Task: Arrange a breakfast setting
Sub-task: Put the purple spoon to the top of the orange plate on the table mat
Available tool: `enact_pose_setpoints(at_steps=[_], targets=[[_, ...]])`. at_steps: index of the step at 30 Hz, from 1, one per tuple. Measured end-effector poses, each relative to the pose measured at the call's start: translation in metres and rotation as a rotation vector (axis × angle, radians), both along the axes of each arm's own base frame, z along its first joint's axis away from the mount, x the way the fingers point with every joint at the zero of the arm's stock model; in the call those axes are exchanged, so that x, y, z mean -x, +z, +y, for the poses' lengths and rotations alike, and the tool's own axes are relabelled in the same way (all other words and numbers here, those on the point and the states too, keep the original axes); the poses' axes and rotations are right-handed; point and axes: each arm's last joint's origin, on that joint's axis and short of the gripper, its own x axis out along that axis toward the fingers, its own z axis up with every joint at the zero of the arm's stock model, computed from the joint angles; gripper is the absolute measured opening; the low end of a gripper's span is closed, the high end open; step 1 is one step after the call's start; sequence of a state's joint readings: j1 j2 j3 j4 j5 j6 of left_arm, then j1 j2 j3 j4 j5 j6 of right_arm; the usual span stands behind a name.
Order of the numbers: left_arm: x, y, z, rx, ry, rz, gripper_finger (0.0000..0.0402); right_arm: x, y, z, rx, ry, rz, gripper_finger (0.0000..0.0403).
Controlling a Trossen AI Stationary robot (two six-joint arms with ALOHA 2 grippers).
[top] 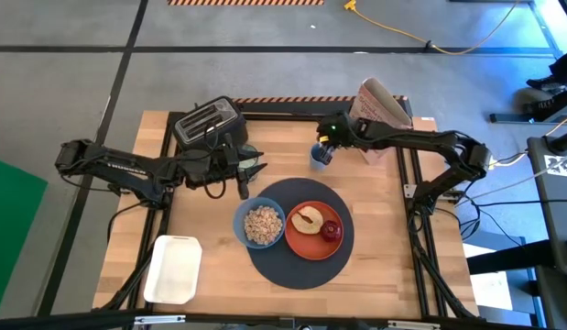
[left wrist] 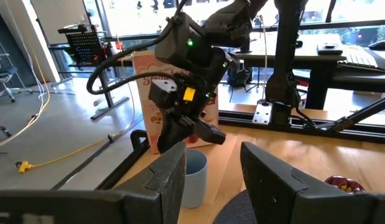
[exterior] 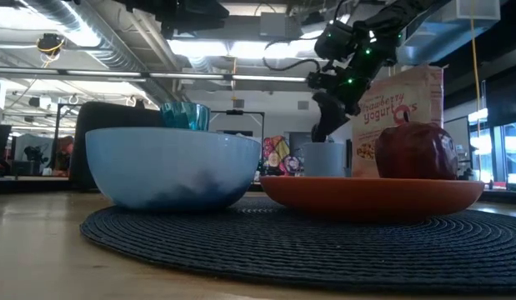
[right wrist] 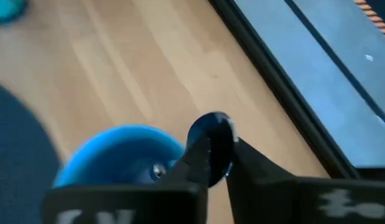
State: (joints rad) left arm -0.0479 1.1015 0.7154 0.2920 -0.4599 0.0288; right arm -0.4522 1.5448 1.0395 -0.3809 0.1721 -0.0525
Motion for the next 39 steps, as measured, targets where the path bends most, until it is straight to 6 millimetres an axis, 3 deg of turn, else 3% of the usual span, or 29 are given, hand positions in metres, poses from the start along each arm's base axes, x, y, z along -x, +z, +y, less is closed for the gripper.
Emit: enact_pose_setpoints(at_steps=[10, 18, 32, 39], targets=[[0.000, -0.001, 0.000, -0.001, 0.000, 0.006, 0.0149, 0.004, 0.006, 0.003, -0.028, 0.034, -0.020, 0.0012], [0.000, -0.002, 0.001, -0.003, 0.020, 0.017, 0.0149, 0.016, 0.031, 0.010, 0.008, 0.048, -0.098, 0.0004], [-0.044, -0.036, -0.002, -0.220, 0.002, 0.086, 0.0149, 0.034, 0.092, 0.021, 0.080, 0.045, -0.475, 0.0005], [-0.058, -0.041, -0.001, -0.371, 0.034, 0.037, 0.0149, 0.036, 0.112, 0.027, 0.053, 0.083, -0.691, 0.0005]])
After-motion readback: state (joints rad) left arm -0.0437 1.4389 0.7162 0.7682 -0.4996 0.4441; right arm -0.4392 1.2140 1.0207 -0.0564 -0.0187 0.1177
